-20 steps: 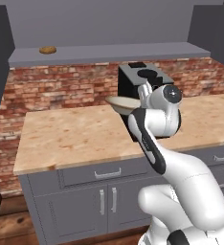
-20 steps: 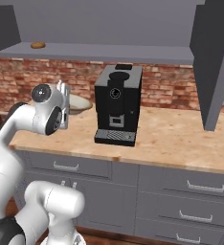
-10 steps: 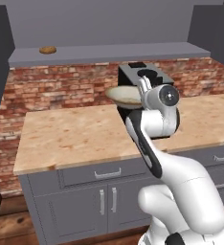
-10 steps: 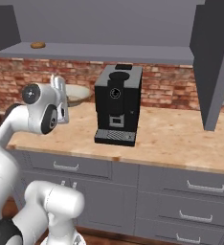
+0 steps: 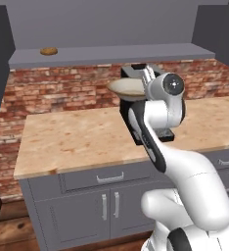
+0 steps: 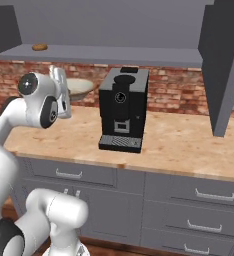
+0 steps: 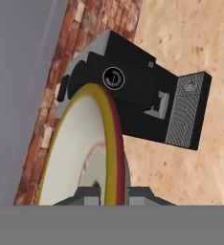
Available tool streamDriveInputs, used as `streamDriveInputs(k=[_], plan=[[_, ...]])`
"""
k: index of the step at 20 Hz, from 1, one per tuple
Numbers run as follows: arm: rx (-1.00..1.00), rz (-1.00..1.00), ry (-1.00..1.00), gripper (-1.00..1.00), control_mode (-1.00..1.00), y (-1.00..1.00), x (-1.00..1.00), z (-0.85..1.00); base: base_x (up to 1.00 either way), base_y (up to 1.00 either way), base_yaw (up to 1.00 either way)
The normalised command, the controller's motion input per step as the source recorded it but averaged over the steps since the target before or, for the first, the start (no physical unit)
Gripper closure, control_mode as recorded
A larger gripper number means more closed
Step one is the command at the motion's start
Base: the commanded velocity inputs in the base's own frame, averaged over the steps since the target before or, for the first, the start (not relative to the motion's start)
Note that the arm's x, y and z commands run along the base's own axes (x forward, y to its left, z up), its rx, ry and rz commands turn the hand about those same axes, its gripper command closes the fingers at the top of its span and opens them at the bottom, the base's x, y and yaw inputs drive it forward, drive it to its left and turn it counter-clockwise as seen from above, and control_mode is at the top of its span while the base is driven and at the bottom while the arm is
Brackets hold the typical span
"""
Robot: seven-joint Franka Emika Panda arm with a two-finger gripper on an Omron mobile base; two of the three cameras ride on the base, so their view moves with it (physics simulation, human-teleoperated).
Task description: Pick the mug and place it in the sink. Pick the bowl and place it in the open cabinet and then close the cabinet.
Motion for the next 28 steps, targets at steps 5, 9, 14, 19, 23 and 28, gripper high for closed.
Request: streamDriveInputs(k=[5, 9, 14, 19, 23, 28], plan=[[0.00, 0.03, 0.00, 1.00, -1.00, 0.00, 0.00, 0.33, 0.00, 0.00, 0.00], [0.00, 0.00, -0.03, 1.00, -1.00, 0.00, 0.00, 0.32, 0.00, 0.00, 0.00], [0.00, 0.00, -0.07, 1.00, -1.00, 0.00, 0.00, 0.26, 0.00, 0.00, 0.00], [0.00, 0.00, -0.12, 1.00, -1.00, 0.00, 0.12, 0.20, 0.00, 0.00, 0.00], [0.00, 0.00, -0.17, 1.00, -1.00, 0.00, 0.21, 0.20, 0.00, 0.00, 0.00], [0.00, 0.00, -0.07, 1.00, -1.00, 0.00, 0.32, 0.22, 0.00, 0.00, 0.00]])
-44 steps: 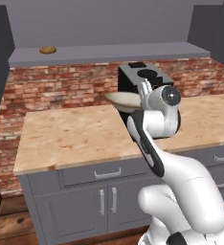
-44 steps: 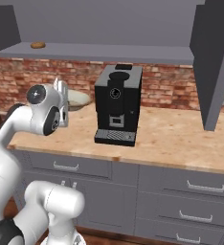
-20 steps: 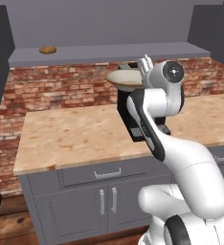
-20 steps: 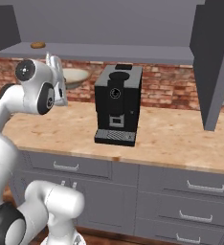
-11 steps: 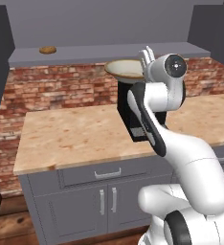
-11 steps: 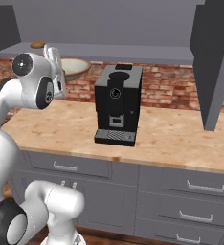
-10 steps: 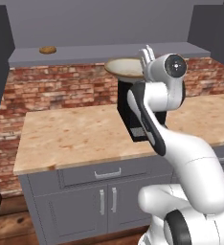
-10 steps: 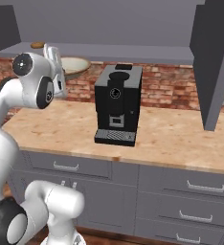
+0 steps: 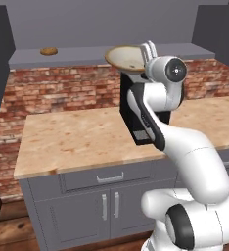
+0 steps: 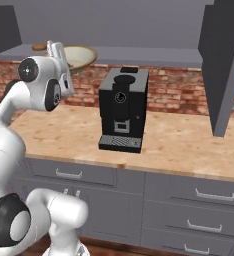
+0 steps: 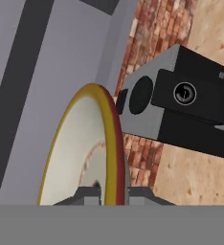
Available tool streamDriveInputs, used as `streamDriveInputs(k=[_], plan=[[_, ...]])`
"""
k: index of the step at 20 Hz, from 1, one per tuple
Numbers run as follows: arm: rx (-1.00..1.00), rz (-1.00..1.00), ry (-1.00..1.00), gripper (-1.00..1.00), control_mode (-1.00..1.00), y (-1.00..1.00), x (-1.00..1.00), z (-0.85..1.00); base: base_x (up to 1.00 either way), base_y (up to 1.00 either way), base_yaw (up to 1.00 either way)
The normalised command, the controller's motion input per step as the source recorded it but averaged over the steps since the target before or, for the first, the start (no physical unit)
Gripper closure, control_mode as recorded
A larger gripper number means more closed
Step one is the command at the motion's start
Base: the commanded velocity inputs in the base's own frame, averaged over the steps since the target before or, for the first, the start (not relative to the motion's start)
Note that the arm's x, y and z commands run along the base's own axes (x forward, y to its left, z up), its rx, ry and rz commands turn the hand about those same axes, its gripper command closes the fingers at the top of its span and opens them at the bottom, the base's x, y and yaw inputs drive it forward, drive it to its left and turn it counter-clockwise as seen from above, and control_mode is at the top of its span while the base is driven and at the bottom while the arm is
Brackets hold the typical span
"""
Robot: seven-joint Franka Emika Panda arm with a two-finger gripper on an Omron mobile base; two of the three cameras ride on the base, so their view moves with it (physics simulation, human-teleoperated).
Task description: Pick the mug and place it in the sink. Pick the bowl and place it in the open cabinet and then close the cabinet.
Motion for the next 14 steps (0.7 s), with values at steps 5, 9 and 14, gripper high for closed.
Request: streamDriveInputs(k=[5, 9, 14], plan=[[0.00, 0.00, 0.03, 1.00, -1.00, 0.00, 0.36, 0.31, 0.00, 0.00, 0.00], [0.00, 0.00, 0.04, 1.00, -1.00, 0.00, 0.30, 0.33, 0.00, 0.00, 0.00], [0.00, 0.00, 0.00, 1.00, -1.00, 0.00, 0.35, 0.11, 0.00, 0.00, 0.00]])
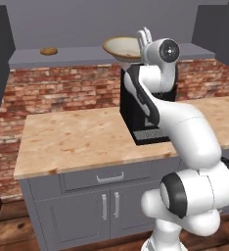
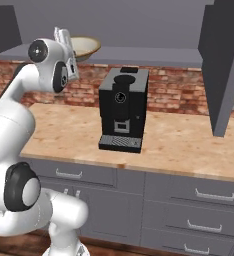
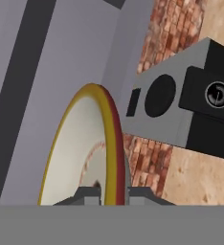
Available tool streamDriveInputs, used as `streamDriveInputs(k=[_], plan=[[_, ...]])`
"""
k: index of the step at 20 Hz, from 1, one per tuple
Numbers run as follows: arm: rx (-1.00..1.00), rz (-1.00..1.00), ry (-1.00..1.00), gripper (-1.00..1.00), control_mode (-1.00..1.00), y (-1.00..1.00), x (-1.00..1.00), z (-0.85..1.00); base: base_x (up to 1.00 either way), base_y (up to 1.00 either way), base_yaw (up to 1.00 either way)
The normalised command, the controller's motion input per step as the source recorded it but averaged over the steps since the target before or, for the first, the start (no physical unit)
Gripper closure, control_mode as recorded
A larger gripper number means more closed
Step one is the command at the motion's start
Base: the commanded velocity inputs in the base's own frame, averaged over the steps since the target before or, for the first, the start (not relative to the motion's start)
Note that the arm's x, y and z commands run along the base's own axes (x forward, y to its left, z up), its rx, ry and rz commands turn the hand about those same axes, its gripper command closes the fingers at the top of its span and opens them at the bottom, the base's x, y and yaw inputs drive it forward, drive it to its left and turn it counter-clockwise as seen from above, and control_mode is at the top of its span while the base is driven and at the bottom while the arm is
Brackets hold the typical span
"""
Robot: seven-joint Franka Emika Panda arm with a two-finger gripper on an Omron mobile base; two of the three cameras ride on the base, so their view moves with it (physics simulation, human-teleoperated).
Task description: Pick the mug and place it in the sink. Pick the bowl and place it in the open cabinet and then close the cabinet.
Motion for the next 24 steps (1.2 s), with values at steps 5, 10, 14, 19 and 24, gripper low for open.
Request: streamDriveInputs(k=[5, 10, 14, 19, 24], plan=[[0.00, 0.00, 0.01, 1.00, -1.00, 0.00, 0.43, 0.00, 0.00, 0.00, 0.00], [0.00, 0.00, 0.00, 1.00, -1.00, 0.00, 0.43, 0.00, 0.00, 0.00, 0.00], [0.00, 0.00, 0.00, 1.00, -1.00, 0.00, 0.43, 0.00, 0.00, 0.00, 0.00], [0.00, 0.00, 0.00, 1.00, -1.00, 0.00, 0.39, -0.01, 0.00, 0.00, 0.00], [0.00, 0.00, 0.01, 1.00, -1.00, 0.00, 0.30, -0.07, 0.00, 0.00, 0.00]])
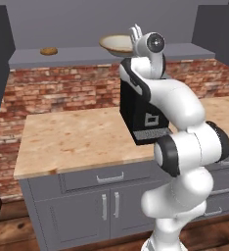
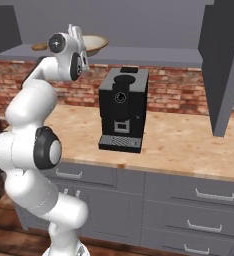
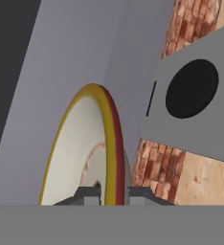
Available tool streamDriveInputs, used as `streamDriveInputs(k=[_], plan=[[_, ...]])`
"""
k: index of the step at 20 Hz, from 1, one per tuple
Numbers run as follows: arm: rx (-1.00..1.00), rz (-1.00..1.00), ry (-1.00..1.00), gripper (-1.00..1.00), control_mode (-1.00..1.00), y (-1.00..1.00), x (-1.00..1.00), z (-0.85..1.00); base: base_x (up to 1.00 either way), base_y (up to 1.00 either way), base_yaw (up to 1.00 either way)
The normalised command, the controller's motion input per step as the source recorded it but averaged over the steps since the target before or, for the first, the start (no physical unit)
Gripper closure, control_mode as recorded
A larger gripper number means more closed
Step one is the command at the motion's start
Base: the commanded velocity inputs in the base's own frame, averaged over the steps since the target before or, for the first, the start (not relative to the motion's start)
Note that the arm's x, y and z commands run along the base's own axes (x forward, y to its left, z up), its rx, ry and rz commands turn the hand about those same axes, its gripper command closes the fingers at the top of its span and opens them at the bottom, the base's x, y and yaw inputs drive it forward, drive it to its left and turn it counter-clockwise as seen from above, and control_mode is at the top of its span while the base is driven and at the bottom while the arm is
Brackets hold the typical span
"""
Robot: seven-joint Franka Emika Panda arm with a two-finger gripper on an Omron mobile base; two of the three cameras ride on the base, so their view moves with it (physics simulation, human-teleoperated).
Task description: Pick the mug and place it in the sink. Pick the bowl and place it in the open cabinet and then close the cabinet.
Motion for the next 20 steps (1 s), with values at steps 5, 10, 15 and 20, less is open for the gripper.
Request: streamDriveInputs(k=[5, 10, 15, 20], plan=[[0.00, 0.00, 0.01, 1.00, -1.00, 0.00, 0.22, -0.12, 0.00, 0.00, 0.00], [0.00, 0.00, 0.00, 1.00, -1.00, 0.00, 0.28, -0.10, 0.00, 0.00, 0.00], [0.00, 0.00, 0.00, 1.00, -1.00, 0.00, 0.25, -0.02, 0.00, 0.00, 0.00], [0.00, 0.00, 0.00, 1.00, -1.00, 0.00, 0.18, -0.07, 0.00, 0.00, 0.00]])
